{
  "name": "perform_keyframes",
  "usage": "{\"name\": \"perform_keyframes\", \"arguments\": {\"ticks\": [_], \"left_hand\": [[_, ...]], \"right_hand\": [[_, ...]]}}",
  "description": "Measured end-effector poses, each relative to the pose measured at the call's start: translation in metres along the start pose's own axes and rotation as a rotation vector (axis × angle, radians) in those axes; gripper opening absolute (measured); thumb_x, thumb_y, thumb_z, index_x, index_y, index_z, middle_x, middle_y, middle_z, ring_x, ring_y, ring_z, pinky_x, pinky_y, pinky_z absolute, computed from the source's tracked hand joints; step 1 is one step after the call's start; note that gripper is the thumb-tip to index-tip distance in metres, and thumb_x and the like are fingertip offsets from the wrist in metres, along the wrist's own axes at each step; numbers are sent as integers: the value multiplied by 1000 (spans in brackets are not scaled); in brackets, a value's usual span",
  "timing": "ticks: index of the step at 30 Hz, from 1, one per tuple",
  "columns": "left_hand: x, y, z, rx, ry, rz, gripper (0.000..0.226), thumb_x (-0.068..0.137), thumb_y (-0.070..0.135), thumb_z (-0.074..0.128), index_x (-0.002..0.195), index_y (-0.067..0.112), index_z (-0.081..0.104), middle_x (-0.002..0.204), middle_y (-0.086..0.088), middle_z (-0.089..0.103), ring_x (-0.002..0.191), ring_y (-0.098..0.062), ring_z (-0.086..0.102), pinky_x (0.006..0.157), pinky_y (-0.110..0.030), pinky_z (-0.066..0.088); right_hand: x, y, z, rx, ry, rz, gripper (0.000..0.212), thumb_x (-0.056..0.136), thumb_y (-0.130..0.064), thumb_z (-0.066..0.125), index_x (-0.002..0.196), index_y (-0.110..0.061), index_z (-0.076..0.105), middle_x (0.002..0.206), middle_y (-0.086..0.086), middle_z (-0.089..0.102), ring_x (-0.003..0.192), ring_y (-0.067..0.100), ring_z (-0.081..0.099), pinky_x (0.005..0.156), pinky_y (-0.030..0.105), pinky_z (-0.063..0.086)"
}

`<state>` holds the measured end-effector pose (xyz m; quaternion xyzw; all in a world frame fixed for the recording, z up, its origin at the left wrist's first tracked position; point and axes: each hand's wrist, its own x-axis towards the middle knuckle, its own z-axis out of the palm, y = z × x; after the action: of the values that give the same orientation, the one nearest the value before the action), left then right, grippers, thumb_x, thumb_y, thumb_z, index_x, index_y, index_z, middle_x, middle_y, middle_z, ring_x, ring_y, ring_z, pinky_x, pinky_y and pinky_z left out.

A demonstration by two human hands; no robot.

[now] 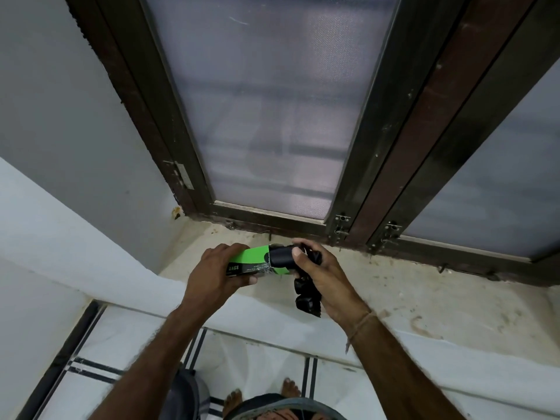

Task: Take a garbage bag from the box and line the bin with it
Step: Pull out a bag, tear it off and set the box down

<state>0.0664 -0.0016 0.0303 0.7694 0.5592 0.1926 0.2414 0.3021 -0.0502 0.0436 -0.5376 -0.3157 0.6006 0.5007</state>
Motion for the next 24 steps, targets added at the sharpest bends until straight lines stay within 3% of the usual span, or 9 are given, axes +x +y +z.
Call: {"name": "perform_keyframes", "arguments": {"ticks": [5, 7, 10, 13, 15, 17, 19, 21, 24], "left_hand": [[-5, 2, 0, 2, 8, -49, 64, 68, 62, 71, 125, 36, 60, 99, 13, 59, 99, -18, 52, 77, -39, 52], [-7, 6, 4, -24, 13, -45, 65, 68, 62, 71, 126, 35, 60, 101, 12, 61, 99, -18, 52, 77, -38, 51], [-9, 7, 6, -38, 26, -46, 63, 69, 64, 70, 125, 36, 59, 102, 12, 61, 98, -17, 53, 77, -39, 52], [-11, 6, 7, -33, 25, -45, 63, 69, 65, 69, 125, 37, 59, 100, 13, 60, 98, -17, 53, 76, -38, 52], [-11, 9, 7, -42, 30, -53, 63, 70, 64, 70, 125, 36, 59, 100, 13, 60, 98, -17, 53, 75, -37, 51], [-11, 10, 8, -50, 44, -72, 63, 70, 64, 69, 125, 35, 60, 101, 13, 61, 97, -17, 53, 75, -37, 51], [-12, 9, 8, -60, 42, -83, 65, 69, 66, 69, 125, 35, 60, 101, 13, 61, 97, -17, 54, 75, -36, 51], [-13, 9, 9, -69, 5, -66, 67, 68, 70, 67, 126, 36, 60, 100, 13, 61, 97, -16, 54, 74, -35, 50], [-15, 12, 14, -99, -40, -43, 68, 68, 72, 67, 127, 38, 60, 103, 14, 63, 98, -15, 55, 76, -34, 50]], "right_hand": [[-9, 9, 0, -18, 90, -88, 20, 98, -12, 70, 118, -11, 69, 75, 1, 61, 53, 10, 56, 53, 27, 51], [-10, 11, 6, -63, 81, -114, 18, 98, -13, 70, 115, -10, 73, 80, -4, 65, 56, 5, 56, 52, 23, 51], [-11, 14, 8, -123, 51, -105, 22, 97, -23, 71, 118, -17, 76, 101, 2, 71, 56, -2, 56, 50, 21, 50], [-13, 15, 6, -206, -2, -84, 25, 97, -33, 69, 120, -24, 77, 115, -4, 72, 73, -3, 62, 63, 15, 48], [-16, 13, 7, -195, -42, -86, 28, 98, -34, 66, 122, -23, 76, 105, -15, 74, 74, -6, 62, 69, 14, 47], [-17, 11, 4, -153, -64, -98, 31, 97, -37, 66, 123, -23, 75, 106, -11, 77, 73, -4, 57, 69, 15, 48], [-17, 13, 1, -149, -58, -121, 28, 95, -32, 72, 122, -25, 74, 114, -2, 76, 81, 5, 60, 69, 18, 50], [-16, 16, 0, -148, -15, -128, 32, 91, -23, 79, 122, -28, 72, 106, 0, 74, 88, 14, 64, 72, 21, 53], [-15, 17, 3, -161, 29, -175, 38, 90, -19, 80, 125, -30, 71, 100, -9, 73, 95, 12, 69, 80, 22, 55]]}}
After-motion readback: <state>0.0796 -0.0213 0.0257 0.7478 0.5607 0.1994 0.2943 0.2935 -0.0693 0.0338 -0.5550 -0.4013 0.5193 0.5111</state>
